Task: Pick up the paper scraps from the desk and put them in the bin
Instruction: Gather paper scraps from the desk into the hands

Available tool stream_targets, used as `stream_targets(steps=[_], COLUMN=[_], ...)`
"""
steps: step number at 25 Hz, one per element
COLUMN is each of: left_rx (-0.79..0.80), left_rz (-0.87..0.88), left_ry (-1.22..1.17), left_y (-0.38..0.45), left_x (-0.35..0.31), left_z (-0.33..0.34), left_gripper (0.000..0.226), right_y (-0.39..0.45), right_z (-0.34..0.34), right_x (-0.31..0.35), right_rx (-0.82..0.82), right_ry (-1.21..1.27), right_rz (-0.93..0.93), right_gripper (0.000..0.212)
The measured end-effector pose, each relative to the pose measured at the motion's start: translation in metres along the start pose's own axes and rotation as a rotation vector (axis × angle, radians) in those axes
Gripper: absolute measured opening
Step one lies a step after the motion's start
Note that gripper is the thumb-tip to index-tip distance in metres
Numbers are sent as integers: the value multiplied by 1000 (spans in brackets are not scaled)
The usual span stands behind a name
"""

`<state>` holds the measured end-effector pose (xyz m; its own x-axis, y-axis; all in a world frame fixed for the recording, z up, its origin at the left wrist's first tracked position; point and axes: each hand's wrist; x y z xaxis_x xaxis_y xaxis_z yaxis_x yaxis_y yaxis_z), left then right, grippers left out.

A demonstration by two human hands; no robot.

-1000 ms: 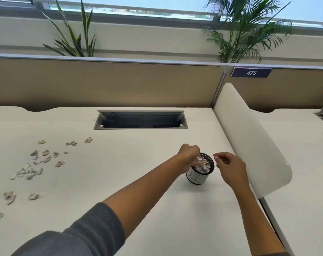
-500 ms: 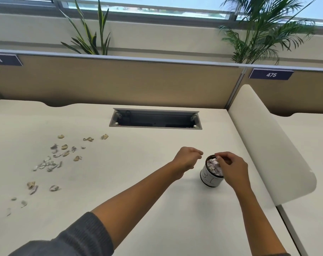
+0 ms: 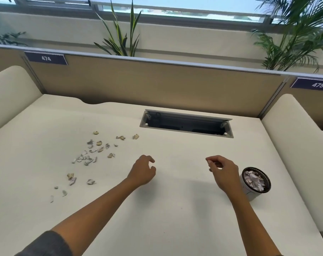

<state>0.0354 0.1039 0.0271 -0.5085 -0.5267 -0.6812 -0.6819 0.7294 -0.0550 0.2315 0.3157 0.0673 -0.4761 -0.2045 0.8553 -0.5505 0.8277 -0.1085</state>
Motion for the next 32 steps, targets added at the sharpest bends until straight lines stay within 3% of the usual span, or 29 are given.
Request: stream_targets(steps=[6,9,14,17,24,28,32], left_rx=[-202,-216,-55,-123,-23,-155,-295], left_rz=[-262,-354,-273,-219,-218,-220,-297], left_ry=[307,318,441,417,362,331,103], left_y=[2,0,-2,-8,-16,-15,-17], left_x=[110,144,173,174,176,179,179], left_z=[-83,-112,-118,-112,-120,-122,-131], left_gripper=[66,74,43,21,30,10,12], right_y=[-4,-7,-9,-10,-15,-20,-21], right_z=[38,49,65,75,123,166,215], right_x=[12,16,23,29,46,60,80], right_rx=[54,78,109,131,244,356,489], right_ry=[-34,-55,-85,-104,-168,-210,-273], right_rz=[22,35,42,36,0,-21,-54], right_gripper=[16,17,18,17,17,16,13])
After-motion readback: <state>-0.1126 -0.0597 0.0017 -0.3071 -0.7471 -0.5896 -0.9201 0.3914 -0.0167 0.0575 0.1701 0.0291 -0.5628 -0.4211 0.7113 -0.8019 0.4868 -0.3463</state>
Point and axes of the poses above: each hand's wrist, its own y-axis towards the middle knuckle, its own z-axis out of the palm, x = y × z, and after that the axes turned 11 degrees about z, right-handed
